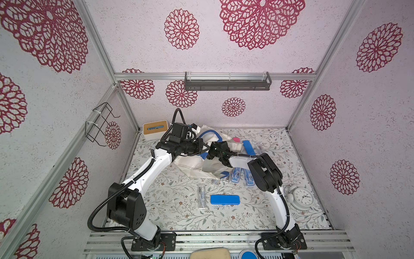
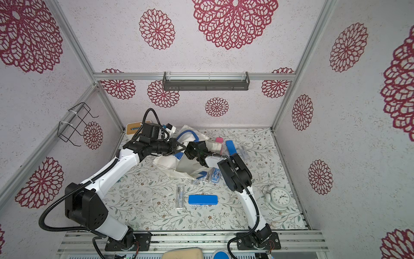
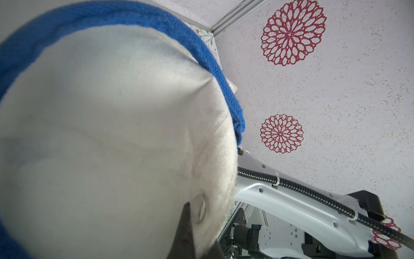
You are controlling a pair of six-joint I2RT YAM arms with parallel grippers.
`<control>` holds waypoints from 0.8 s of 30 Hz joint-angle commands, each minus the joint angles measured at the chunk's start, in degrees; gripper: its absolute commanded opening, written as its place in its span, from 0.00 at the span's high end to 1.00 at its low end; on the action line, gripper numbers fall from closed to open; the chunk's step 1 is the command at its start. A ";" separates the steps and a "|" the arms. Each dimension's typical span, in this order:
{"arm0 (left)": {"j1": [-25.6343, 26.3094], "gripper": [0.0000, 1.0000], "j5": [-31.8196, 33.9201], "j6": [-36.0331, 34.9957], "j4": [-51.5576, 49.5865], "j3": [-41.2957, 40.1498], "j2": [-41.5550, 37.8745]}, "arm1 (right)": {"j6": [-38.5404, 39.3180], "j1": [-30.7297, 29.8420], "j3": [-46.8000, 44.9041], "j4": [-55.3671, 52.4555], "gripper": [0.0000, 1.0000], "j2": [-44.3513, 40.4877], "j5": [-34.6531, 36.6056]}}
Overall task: Take out the compass set from the canvas bag
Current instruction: Pick up the compass set from the canvas bag.
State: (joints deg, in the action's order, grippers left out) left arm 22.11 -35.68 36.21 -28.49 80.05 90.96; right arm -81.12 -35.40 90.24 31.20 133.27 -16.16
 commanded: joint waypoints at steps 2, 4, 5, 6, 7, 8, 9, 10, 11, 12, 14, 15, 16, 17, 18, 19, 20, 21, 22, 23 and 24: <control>0.72 1.00 -2.74 -1.16 0.91 0.22 -1.42 | -0.08 1.82 -0.55 8.93 0.26 -3.36 -1.24; 0.92 1.00 -2.51 -1.35 0.64 0.92 -1.01 | -1.11 2.04 -0.68 5.10 0.24 -3.14 -0.86; 1.09 1.00 -2.34 -1.50 0.55 1.28 -0.88 | -1.59 2.16 -0.88 2.92 0.23 -3.05 -0.52; 1.30 1.00 -2.24 -1.57 0.54 1.50 -0.74 | -1.95 2.26 -1.17 1.72 0.23 -2.95 -0.30; 1.50 1.00 -2.13 -1.53 0.46 1.69 -0.57 | -2.46 2.35 -1.16 -0.62 0.23 -2.74 -0.04; 1.70 1.00 -2.03 -1.60 0.22 1.94 -0.37 | -3.07 2.46 -0.78 -4.38 0.25 -2.41 0.16; 1.91 1.00 -1.96 -1.61 0.19 2.17 -0.27 | -3.64 2.60 -0.39 -7.34 0.27 -1.97 0.18; 2.15 1.00 -1.86 -1.72 0.10 2.21 -0.16 | -4.56 2.68 -0.24 -9.25 0.31 -1.37 0.08; 2.44 1.00 -1.78 -1.67 0.10 2.30 -0.08 | -5.44 2.70 -0.39 -10.35 0.33 -0.88 0.07; 2.54 1.00 -1.68 -1.61 0.02 2.35 -0.08 | -6.06 2.70 -0.49 -11.24 0.35 -0.67 0.20; 2.87 1.00 -1.59 -1.48 0.10 2.30 0.09 | -7.00 2.70 -0.75 -12.37 0.36 -0.31 0.85; 2.92 1.00 -1.58 -1.33 0.18 2.30 0.18 | -7.18 2.70 -0.72 -12.21 0.37 -0.07 1.00; 3.05 1.00 -1.59 -1.10 0.32 2.30 0.38 | -7.37 2.70 -0.47 -12.24 0.38 0.25 1.09; 3.15 1.00 -1.63 -0.97 0.45 2.37 0.45 | -7.47 2.79 -0.04 -11.73 0.40 0.70 0.92; 3.13 1.00 -1.72 -0.91 0.41 2.47 0.62 | -7.47 2.87 0.47 -11.08 0.42 1.17 0.60; 3.19 1.00 -1.73 -0.84 0.43 2.55 0.73 | -7.47 2.96 1.16 -10.64 0.45 1.68 0.20; 3.16 1.00 -1.68 -0.80 0.38 2.62 0.84 | -7.47 3.05 1.64 -10.34 0.48 1.98 0.00; 3.20 1.00 -1.74 -0.82 0.32 2.65 0.88 | -7.39 3.12 1.70 -9.68 0.50 2.14 -0.17; 3.16 1.00 -1.67 -0.82 0.29 2.81 0.97 | -7.30 3.21 1.75 -9.00 0.51 2.05 -0.26; 3.13 1.00 -1.63 -0.80 0.20 2.87 1.02 | -7.14 3.31 1.70 -8.67 0.53 1.92 -0.31; 3.18 1.00 -1.52 -0.87 0.11 2.98 1.06 | -6.97 3.32 1.61 -8.26 0.54 1.79 -0.43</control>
State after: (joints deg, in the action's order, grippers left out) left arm 24.16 -33.65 35.42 -28.08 80.97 92.42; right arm -87.07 -34.13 90.83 23.27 133.93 -17.43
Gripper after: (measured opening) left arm 0.055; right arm 0.471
